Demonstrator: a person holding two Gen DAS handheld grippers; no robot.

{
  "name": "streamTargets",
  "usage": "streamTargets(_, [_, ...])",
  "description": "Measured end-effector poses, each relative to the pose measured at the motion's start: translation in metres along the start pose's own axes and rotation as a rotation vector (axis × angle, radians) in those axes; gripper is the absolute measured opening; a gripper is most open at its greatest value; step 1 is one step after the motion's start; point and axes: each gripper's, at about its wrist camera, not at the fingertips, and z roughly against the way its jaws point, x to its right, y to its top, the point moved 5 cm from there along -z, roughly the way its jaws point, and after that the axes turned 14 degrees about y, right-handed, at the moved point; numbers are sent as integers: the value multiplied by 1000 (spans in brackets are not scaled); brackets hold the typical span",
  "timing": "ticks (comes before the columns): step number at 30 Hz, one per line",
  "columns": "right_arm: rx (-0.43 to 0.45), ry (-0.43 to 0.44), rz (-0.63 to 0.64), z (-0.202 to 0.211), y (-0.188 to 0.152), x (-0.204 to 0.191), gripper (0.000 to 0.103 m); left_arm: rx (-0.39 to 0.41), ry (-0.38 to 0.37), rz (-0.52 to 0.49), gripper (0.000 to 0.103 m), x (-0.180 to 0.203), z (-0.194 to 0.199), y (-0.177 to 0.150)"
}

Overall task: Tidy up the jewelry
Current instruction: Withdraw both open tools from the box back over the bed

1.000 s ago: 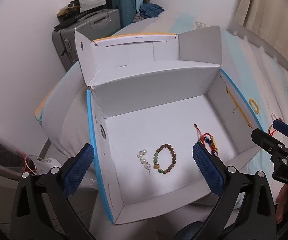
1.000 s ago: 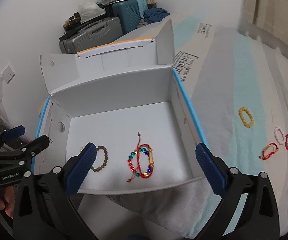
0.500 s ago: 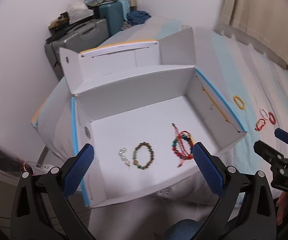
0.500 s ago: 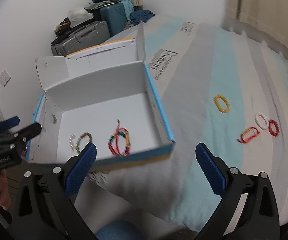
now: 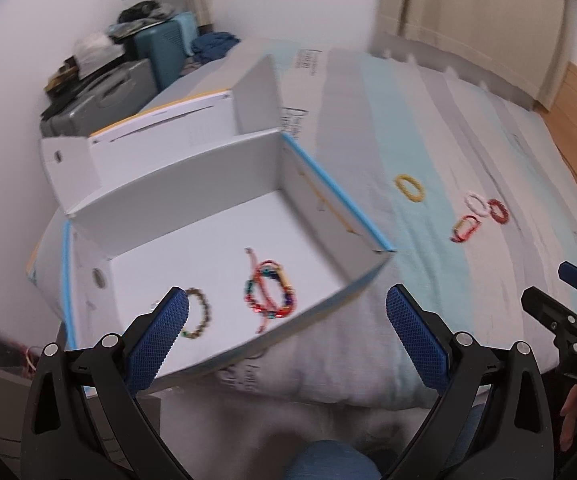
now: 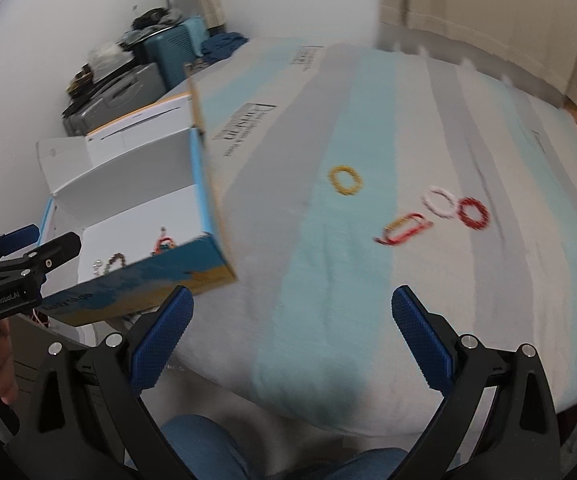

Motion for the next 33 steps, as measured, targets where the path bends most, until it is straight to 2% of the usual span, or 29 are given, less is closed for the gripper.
streamTargets(10, [30, -59, -74, 41, -15, 63, 95, 31, -50, -69, 97, 65, 20, 7])
streamTargets(18, [40, -91, -141, 60, -14, 112, 95, 34, -73, -117, 97, 112, 20, 14])
streamTargets(25, [40, -133, -189, 55, 6, 166, 95, 21, -110, -170, 97, 168, -5, 25])
streamTargets(33, [16, -199, -233, 15, 37, 239, 95, -2, -169, -240, 97, 249, -60, 42])
